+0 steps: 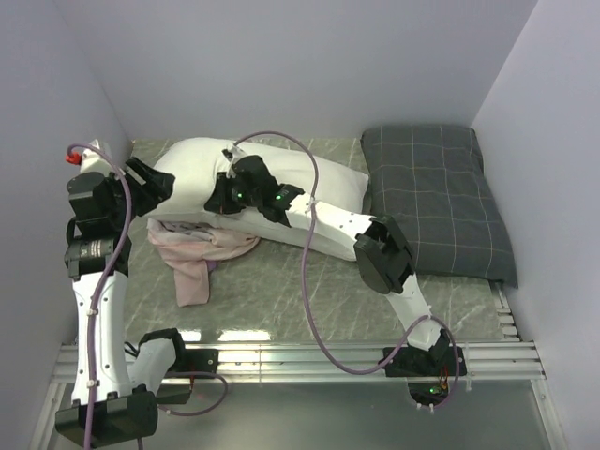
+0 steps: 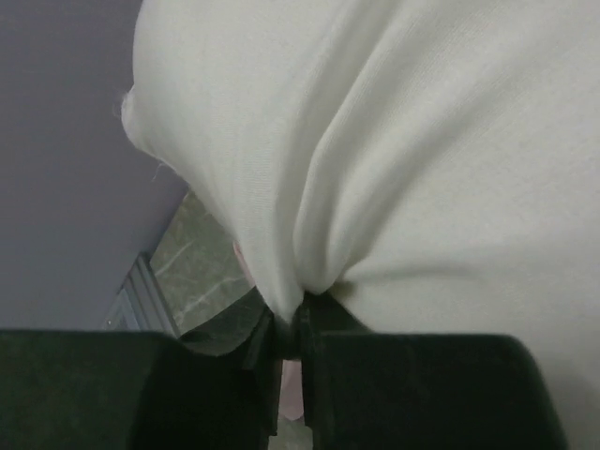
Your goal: Remove the pillowcase from the pillow
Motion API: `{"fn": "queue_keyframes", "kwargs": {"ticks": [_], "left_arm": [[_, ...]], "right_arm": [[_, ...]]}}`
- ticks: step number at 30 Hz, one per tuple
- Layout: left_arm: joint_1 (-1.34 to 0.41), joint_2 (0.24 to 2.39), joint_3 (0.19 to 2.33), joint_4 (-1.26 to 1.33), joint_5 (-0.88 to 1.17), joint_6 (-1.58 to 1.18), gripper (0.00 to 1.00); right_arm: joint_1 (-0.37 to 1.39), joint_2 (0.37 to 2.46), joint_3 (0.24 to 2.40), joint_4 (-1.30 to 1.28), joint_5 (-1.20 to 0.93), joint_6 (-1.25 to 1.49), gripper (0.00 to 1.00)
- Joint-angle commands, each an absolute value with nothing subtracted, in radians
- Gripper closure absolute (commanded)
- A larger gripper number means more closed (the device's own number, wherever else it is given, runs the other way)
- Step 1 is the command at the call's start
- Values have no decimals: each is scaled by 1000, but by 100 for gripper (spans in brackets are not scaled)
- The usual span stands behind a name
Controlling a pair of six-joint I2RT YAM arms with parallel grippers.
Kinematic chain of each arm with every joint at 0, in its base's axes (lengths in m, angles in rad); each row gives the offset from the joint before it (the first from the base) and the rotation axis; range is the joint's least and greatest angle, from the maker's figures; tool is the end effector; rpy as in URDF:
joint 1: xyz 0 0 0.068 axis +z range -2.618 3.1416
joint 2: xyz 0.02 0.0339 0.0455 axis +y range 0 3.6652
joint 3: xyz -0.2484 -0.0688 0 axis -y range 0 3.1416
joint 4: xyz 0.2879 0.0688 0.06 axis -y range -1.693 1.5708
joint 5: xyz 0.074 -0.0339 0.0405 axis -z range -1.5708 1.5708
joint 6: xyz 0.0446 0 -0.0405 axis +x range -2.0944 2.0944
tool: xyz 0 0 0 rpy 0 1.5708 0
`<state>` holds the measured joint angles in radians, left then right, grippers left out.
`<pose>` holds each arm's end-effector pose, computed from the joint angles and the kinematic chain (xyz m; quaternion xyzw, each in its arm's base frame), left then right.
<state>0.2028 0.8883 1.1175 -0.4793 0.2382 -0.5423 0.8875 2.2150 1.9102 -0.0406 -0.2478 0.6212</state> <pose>0.2409 0.0388 0.4011 -0.2176 0.7569 -0.1954 0.5844 0.3527 0.4506 0.2433 -0.1782 0.7952 0.4645 0.3466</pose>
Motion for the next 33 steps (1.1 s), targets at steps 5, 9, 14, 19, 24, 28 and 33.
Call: {"fn": "queue_keyframes", "kwargs": {"ticks": [5,9,14,19,24,28,33], "left_arm": [[207,850,1039,-420,334,-508,24],[206,828,1022,-400,357,-500,21],[206,793,965,-354,385,-517,17],[204,736,916,-307,420,-528,10],[202,713,902,-311,425,-522,10],[201,690,878,-305,426,-518,10],[201,673,847,-295,431,-519,10]], "right_arm": [[905,1994,1840,-23,-284,571,55],[904,1824,1769,-86,-200,534,49],[896,1633,1640,-176,-85,466,45],[871,1355,1353,-144,49,437,10],[851,1055,1068,-158,170,433,5],[829,914,918,-172,271,446,4],[792,859,839,-172,227,454,2]]}}
